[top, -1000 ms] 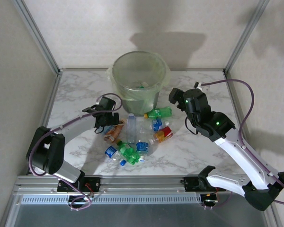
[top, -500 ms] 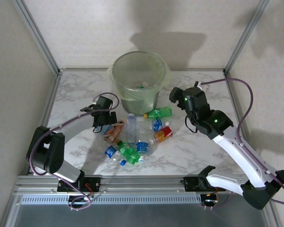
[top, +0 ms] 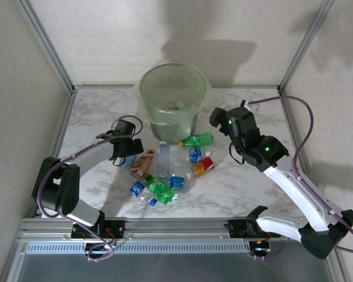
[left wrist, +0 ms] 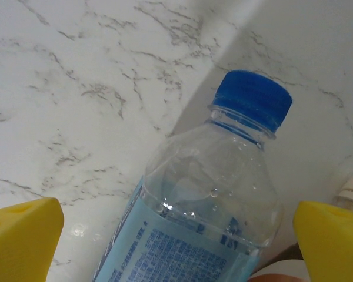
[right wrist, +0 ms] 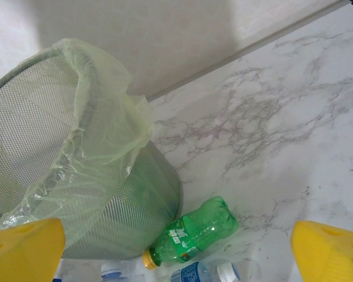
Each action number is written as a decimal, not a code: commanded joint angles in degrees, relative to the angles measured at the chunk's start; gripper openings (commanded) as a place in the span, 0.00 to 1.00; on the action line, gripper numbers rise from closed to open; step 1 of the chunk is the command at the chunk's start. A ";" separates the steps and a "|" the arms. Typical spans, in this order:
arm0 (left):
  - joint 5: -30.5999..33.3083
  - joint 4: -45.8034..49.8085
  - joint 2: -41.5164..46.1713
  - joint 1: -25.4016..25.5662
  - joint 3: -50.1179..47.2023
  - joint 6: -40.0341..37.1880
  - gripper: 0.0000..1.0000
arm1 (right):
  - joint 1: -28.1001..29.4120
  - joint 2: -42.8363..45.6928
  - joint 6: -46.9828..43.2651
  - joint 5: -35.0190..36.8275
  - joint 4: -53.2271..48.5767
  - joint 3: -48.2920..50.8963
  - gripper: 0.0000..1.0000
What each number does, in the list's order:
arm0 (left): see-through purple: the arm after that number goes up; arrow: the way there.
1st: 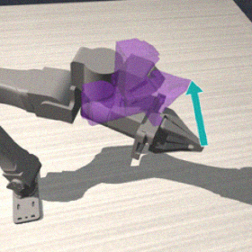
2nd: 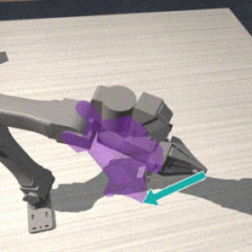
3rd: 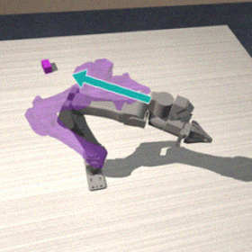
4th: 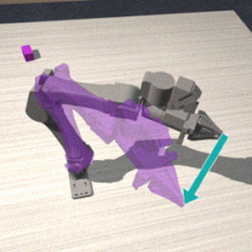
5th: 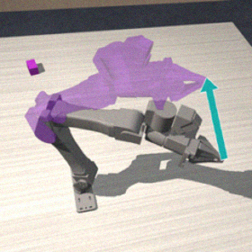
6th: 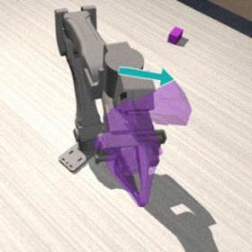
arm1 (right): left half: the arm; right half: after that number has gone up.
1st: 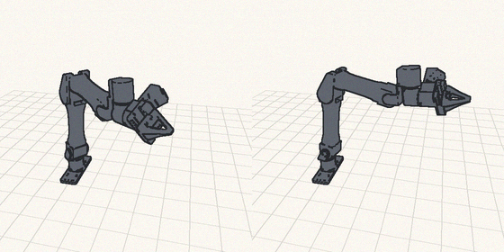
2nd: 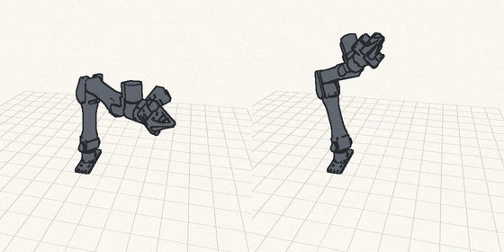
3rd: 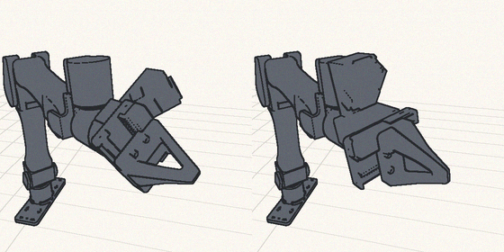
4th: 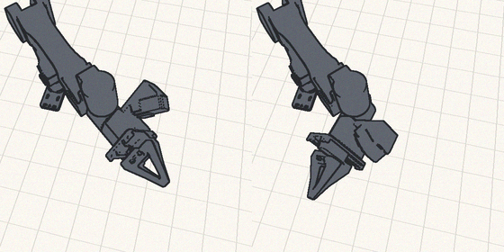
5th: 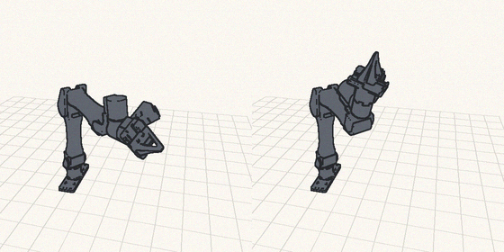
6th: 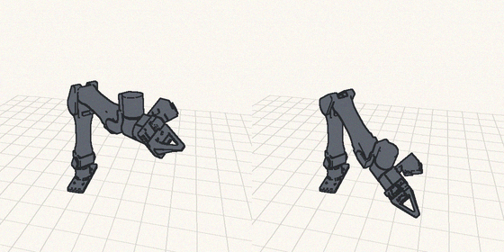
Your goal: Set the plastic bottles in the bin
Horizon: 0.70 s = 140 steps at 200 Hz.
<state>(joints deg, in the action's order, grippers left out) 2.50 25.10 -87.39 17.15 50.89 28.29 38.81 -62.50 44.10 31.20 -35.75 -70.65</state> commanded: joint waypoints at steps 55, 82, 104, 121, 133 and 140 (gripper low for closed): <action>1.02 -0.54 -0.16 -0.28 -2.18 0.98 0.93 | -0.22 -0.69 -1.03 -0.87 1.42 -1.10 0.99; 3.66 -0.81 -1.84 -0.38 -0.39 0.30 0.91 | -0.23 -0.87 -0.91 -1.14 1.55 -0.73 0.99; 5.79 -1.43 -3.71 -0.64 0.89 -0.16 0.89 | -0.24 -0.53 -0.73 -1.08 1.47 -0.10 0.99; 5.54 -1.95 -4.66 -0.71 1.65 0.01 0.88 | -0.23 -0.35 -0.59 -1.10 1.34 0.42 0.99; 5.48 -2.26 -4.94 -0.77 1.97 0.10 0.87 | -0.22 -0.27 -0.44 -1.07 1.08 0.50 0.99; 5.66 -2.44 -5.07 -0.82 2.14 0.09 0.87 | -0.30 -0.16 -0.42 -1.06 1.06 0.64 0.99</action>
<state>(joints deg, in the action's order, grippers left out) 5.89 23.62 -91.81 16.97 51.11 28.64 38.81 -62.92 43.72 29.91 -35.31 -70.65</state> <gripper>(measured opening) 0.877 0.986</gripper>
